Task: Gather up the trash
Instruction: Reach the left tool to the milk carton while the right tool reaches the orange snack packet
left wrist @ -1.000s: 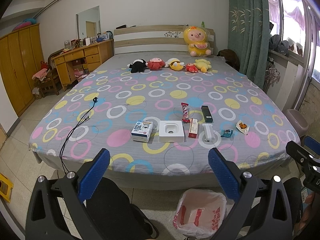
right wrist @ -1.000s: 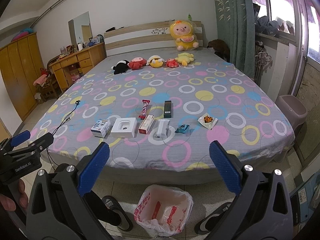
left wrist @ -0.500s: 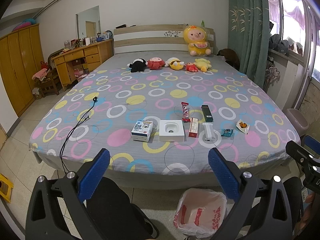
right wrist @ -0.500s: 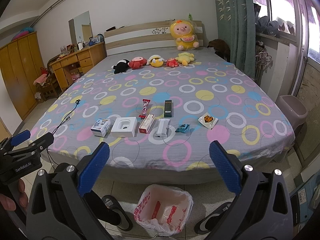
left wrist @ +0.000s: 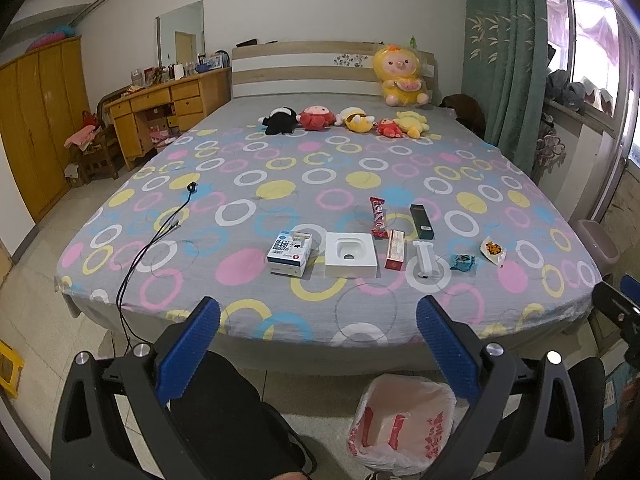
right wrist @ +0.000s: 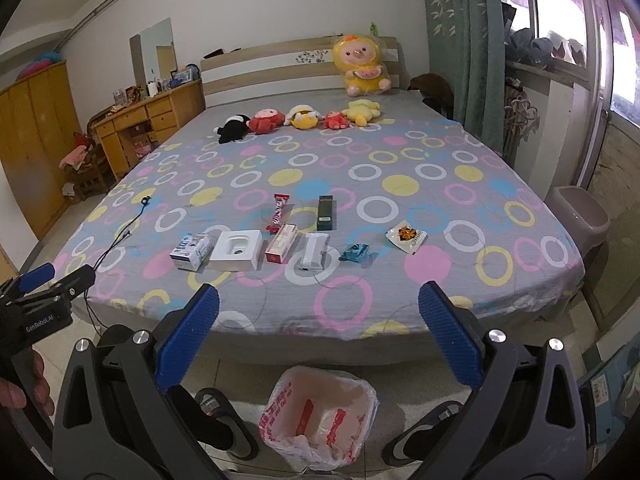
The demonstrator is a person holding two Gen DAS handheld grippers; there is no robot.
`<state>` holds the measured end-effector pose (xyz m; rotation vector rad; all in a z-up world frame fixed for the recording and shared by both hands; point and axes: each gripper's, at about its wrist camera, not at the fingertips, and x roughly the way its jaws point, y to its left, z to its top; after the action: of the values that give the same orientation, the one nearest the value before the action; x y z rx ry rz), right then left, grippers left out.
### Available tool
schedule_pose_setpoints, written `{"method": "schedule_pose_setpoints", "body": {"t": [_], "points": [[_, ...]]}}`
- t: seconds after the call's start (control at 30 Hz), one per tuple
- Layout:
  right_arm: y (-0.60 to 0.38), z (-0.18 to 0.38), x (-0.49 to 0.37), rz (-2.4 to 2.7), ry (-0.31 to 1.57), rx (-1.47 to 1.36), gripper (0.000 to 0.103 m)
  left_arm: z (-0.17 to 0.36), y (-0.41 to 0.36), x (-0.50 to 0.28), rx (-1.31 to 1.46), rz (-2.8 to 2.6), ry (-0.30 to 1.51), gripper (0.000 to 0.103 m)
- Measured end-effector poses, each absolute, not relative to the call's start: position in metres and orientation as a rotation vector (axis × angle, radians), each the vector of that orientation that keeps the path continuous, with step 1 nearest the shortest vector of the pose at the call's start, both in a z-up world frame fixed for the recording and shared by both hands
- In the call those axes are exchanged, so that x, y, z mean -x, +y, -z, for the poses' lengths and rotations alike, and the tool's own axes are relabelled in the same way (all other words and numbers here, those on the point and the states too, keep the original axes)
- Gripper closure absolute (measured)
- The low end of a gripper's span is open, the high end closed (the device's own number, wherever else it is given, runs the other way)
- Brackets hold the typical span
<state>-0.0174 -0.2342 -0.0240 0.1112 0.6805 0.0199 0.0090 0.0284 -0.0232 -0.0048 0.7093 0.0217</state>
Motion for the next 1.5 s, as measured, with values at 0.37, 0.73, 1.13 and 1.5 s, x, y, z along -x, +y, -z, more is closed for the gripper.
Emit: {"method": "schedule_pose_setpoints", "body": {"t": [0.37,0.73,1.13,1.5], "points": [[-0.268,0.024,-0.026,0.031,0.728,-0.086,0.005,0.051,0.053,-0.065,0.032,-0.04,0.785,0.007],[-0.315,0.025,-0.122,0.087,0.807,-0.051,0.005,0.086,0.061,-0.161,0.006,-0.047,0.893,0.007],[-0.352,0.102,-0.258,0.166,1.041,-0.055,0.005,0.146,0.068,-0.261,-0.037,-0.036,1.026,0.007],[-0.4,0.208,-0.329,0.259,1.28,-0.244,0.005,0.199,0.072,-0.314,-0.059,-0.025,1.147,0.007]]}}
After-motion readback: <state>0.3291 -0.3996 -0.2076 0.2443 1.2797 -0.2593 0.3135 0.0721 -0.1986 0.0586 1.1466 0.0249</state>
